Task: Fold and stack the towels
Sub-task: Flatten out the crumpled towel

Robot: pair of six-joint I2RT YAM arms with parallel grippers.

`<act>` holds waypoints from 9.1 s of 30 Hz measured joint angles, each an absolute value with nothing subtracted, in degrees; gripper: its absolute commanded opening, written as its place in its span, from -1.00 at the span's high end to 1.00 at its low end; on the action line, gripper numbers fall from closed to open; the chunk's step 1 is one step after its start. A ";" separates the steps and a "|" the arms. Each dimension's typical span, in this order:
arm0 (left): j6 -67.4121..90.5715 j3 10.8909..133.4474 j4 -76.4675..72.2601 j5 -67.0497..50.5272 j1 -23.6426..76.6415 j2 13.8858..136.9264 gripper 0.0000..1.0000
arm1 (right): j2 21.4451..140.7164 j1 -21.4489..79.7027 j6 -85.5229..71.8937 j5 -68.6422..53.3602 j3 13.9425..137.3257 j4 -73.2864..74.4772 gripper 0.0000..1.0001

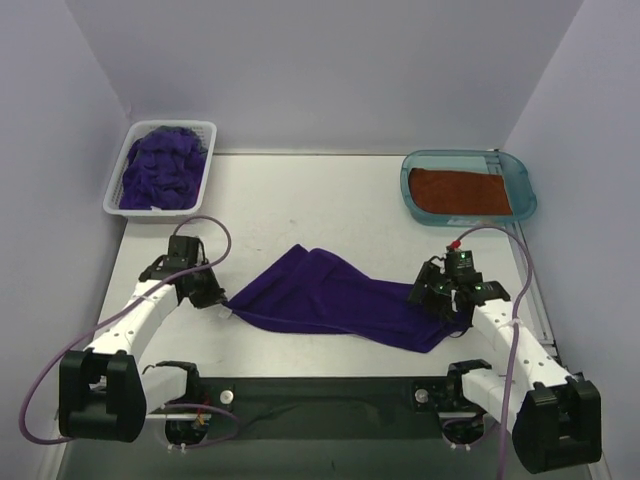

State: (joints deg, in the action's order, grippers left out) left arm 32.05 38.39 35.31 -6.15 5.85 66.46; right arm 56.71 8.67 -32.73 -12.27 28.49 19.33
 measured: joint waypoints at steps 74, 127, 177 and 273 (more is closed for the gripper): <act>38.54 46.81 25.67 4.38 19.38 81.01 -0.44 | 110.67 29.39 -3.90 -17.06 87.57 21.74 -0.17; 38.65 46.96 22.02 2.50 19.25 87.99 1.00 | 131.15 26.46 -4.56 -28.99 101.47 20.86 1.00; 3.84 124.18 32.99 -15.44 17.67 72.20 1.00 | 75.18 20.36 3.53 -22.72 124.55 20.36 1.00; 17.98 106.39 21.67 -33.80 21.15 49.15 1.00 | 43.72 12.56 -9.13 -38.13 100.09 11.03 1.00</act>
State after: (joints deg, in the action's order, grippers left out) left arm 17.98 106.39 21.67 -33.80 21.15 49.15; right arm 43.72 12.56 -9.13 -38.13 100.09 11.03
